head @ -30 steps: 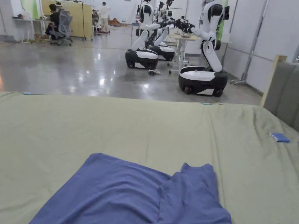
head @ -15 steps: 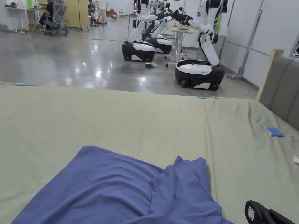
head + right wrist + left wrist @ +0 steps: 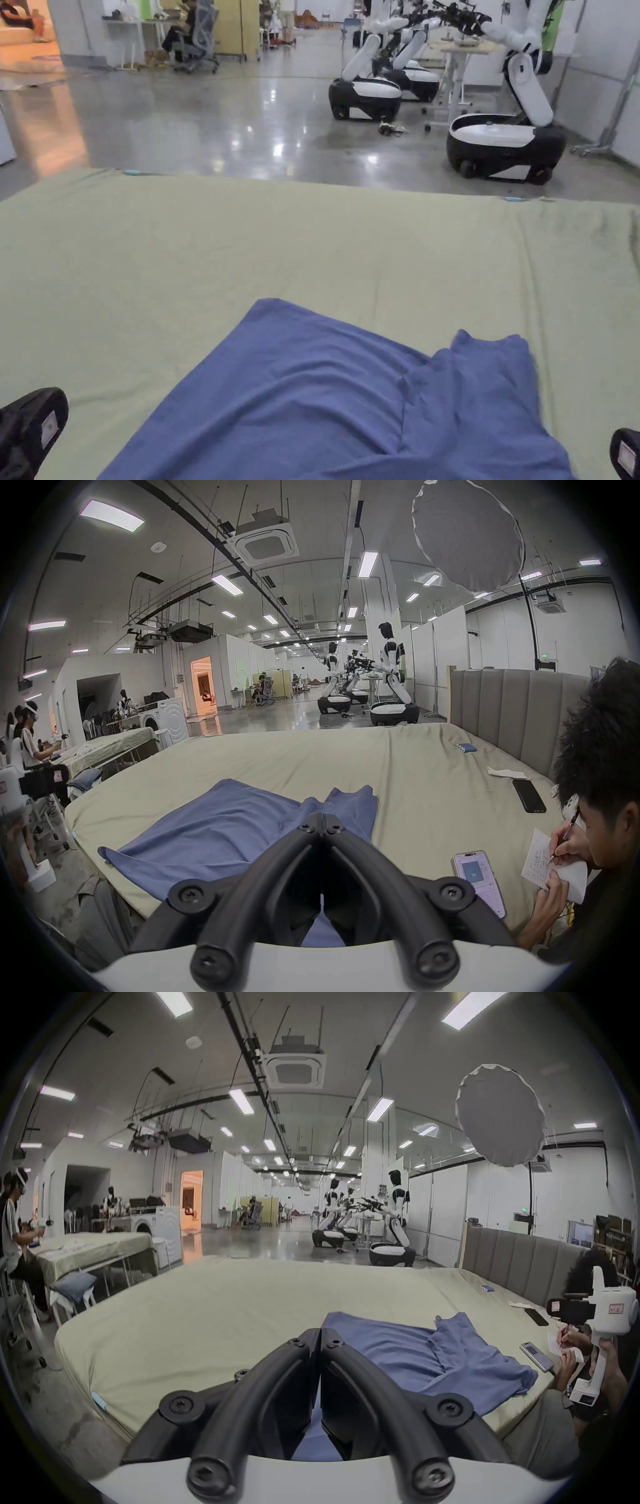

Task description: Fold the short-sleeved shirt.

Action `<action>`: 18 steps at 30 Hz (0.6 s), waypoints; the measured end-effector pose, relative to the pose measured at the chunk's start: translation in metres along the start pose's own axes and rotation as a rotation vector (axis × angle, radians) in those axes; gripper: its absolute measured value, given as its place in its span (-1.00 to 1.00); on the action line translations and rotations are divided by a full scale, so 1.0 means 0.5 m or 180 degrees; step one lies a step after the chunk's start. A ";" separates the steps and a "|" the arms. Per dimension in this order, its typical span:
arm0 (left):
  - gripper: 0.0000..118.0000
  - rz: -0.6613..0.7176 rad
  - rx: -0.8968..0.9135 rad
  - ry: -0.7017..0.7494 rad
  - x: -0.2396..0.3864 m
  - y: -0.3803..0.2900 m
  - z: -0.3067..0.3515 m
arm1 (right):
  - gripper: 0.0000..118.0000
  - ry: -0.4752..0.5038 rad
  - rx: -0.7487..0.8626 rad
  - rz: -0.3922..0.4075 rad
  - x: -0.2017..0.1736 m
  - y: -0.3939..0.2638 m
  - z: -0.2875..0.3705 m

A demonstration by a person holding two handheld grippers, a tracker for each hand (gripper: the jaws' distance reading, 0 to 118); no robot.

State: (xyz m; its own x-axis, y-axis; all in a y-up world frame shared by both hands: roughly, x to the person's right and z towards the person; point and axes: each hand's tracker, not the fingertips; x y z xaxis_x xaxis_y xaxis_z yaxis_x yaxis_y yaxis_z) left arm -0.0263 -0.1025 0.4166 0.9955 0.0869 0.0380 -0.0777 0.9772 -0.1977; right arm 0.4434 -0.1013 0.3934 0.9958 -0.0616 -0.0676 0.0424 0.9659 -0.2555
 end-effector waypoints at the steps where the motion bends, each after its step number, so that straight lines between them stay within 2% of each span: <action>1: -0.94 0.0013 -0.0036 -0.0019 -0.010 -0.005 0.001 | -1.00 0.0008 -0.0013 -0.0009 0.000 -0.001 -0.002; 6: -0.92 0.0210 -0.0515 -0.0058 -0.073 -0.046 -0.009 | -1.00 0.0057 -0.0103 -0.0114 0.002 -0.015 -0.013; 7: -0.83 0.0271 -0.0534 0.0015 -0.085 -0.060 -0.013 | -1.00 0.0085 -0.0132 -0.0157 0.003 -0.018 -0.016; 8: -0.44 0.0353 -0.0678 -0.0007 -0.105 -0.074 -0.022 | -1.00 0.0102 -0.0157 -0.0193 0.003 -0.021 -0.019; 9: -0.20 0.0430 -0.0891 -0.0002 -0.124 -0.090 -0.030 | -1.00 0.0134 -0.0190 -0.0220 0.003 -0.023 -0.021; 11: -0.15 0.0612 -0.1092 0.0007 -0.154 -0.128 -0.049 | -1.00 0.0233 -0.0284 -0.0236 0.002 -0.029 -0.028; 14: -0.02 0.0782 -0.1368 0.0110 -0.188 -0.181 -0.081 | -1.00 0.0206 -0.0388 -0.0120 -0.010 -0.037 -0.037; 18: -0.03 0.0987 -0.1519 0.0097 -0.217 -0.229 -0.126 | -1.00 0.0263 -0.0470 -0.0120 -0.019 -0.046 -0.045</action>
State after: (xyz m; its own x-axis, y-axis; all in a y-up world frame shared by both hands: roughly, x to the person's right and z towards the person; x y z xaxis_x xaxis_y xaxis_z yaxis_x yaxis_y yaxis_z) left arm -0.1222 -0.2360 0.3734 0.9317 0.3431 -0.1190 -0.3403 0.7105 -0.6159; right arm 0.4313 -0.1284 0.3781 0.9834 -0.1234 -0.1327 0.0612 0.9154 -0.3979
